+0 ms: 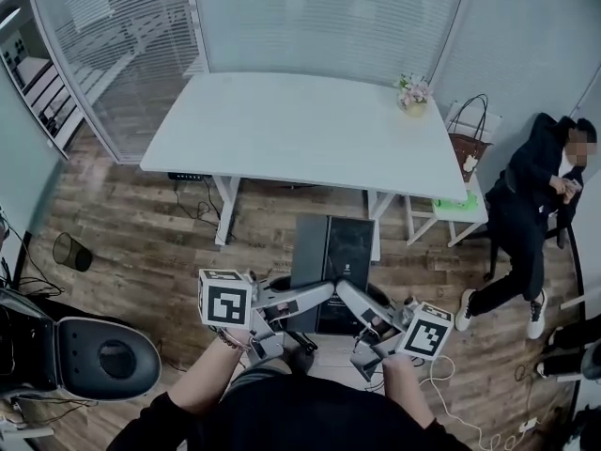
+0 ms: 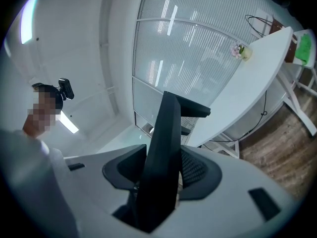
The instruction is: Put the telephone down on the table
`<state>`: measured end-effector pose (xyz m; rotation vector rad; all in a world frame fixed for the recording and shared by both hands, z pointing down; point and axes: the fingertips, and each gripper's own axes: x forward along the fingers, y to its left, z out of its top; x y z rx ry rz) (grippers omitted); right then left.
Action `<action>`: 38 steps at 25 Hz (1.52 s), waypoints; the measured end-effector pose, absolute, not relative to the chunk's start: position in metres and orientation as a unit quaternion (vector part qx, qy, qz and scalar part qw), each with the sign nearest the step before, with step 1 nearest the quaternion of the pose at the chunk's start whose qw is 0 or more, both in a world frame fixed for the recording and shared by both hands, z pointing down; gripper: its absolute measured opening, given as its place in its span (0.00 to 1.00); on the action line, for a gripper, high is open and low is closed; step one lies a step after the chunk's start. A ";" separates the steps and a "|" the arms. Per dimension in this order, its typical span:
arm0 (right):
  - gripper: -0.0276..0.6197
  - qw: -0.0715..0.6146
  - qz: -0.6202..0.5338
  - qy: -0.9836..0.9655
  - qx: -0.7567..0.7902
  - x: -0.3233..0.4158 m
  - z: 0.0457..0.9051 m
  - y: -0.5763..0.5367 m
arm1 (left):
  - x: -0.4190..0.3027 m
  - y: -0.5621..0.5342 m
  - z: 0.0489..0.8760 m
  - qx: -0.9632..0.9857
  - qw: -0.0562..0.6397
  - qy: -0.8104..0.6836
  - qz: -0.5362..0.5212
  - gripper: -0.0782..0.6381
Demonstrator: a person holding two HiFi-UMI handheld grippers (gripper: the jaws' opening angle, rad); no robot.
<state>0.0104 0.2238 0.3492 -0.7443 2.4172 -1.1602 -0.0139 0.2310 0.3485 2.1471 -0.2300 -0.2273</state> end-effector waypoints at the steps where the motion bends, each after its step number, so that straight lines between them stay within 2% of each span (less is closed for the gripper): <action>1: 0.33 0.179 -0.411 0.854 -0.263 0.010 0.349 0.223 | -0.014 0.230 0.349 0.875 0.466 -0.093 -0.092 0.38; 27: 0.33 0.166 -0.411 0.860 -0.254 0.015 0.357 0.213 | -0.009 0.221 0.357 0.874 0.466 -0.101 -0.091 0.38; 38: 0.33 0.160 -0.410 0.863 -0.246 0.011 0.361 0.168 | -0.012 0.175 0.361 0.876 0.461 -0.106 -0.094 0.38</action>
